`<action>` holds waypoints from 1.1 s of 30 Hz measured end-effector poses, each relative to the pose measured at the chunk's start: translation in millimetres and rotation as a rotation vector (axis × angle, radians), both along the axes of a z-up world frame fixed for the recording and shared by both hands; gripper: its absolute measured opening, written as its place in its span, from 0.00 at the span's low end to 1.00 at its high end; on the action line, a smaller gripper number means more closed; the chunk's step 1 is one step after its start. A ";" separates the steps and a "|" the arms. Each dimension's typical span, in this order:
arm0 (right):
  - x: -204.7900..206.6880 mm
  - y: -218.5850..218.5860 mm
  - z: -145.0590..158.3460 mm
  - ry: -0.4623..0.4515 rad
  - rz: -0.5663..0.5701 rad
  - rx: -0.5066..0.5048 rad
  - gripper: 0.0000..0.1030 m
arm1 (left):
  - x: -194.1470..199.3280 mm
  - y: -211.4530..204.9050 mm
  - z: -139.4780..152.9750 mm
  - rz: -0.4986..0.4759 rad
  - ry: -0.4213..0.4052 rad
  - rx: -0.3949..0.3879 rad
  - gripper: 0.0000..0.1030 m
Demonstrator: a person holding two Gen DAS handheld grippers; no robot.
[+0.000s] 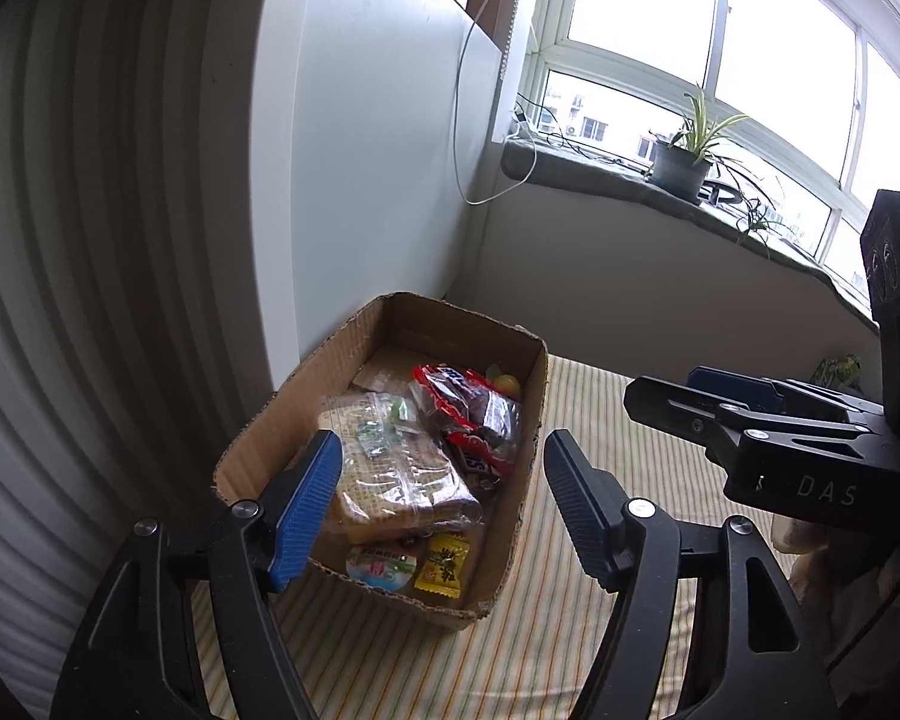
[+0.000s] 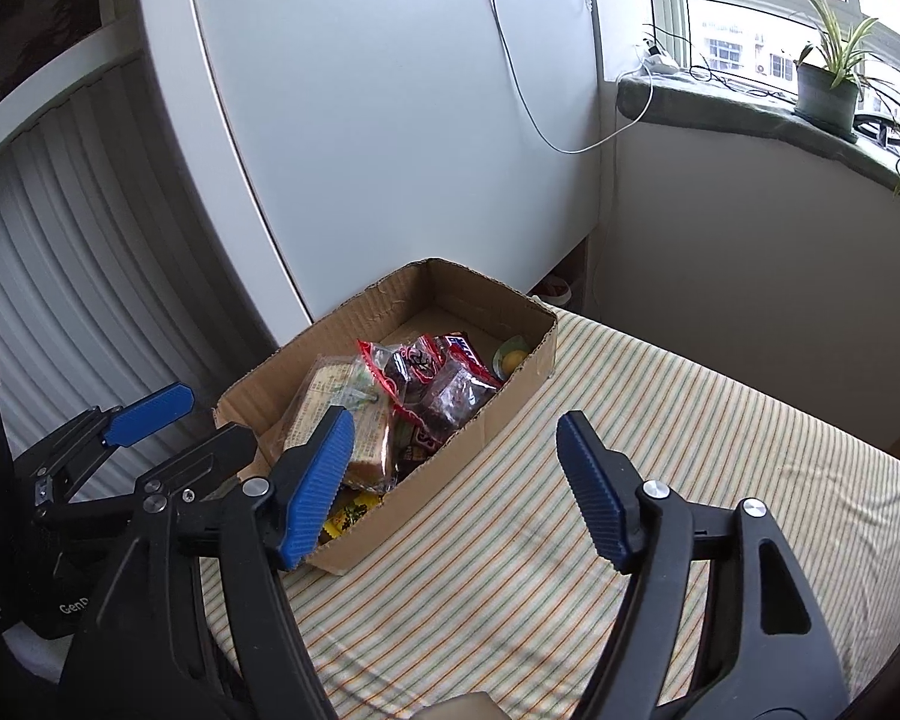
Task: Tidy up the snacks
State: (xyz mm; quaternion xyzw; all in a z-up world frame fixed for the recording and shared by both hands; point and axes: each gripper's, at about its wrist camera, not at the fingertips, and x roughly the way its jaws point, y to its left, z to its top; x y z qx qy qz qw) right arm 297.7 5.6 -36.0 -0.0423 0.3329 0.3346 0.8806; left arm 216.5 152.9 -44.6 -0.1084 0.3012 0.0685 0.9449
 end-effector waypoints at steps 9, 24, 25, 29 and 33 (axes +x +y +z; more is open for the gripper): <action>-33.3 -24.7 3.5 -0.036 -0.047 0.027 0.86 | -27.6 -8.5 7.1 0.020 -0.014 0.016 0.75; -53.9 -59.8 -5.1 -0.023 -0.118 0.019 0.86 | -56.6 -17.6 11.7 0.046 -0.018 0.043 0.75; -54.2 -60.5 -5.4 -0.024 -0.121 0.015 0.86 | -57.8 -18.4 11.7 0.047 -0.017 0.043 0.75; -55.2 -63.0 -5.6 -0.024 -0.128 0.011 0.86 | -58.2 -21.0 10.1 0.053 -0.003 0.041 0.75; -56.2 -63.9 -5.4 -0.023 -0.132 0.014 0.86 | -58.2 -21.9 9.6 0.060 0.006 0.038 0.75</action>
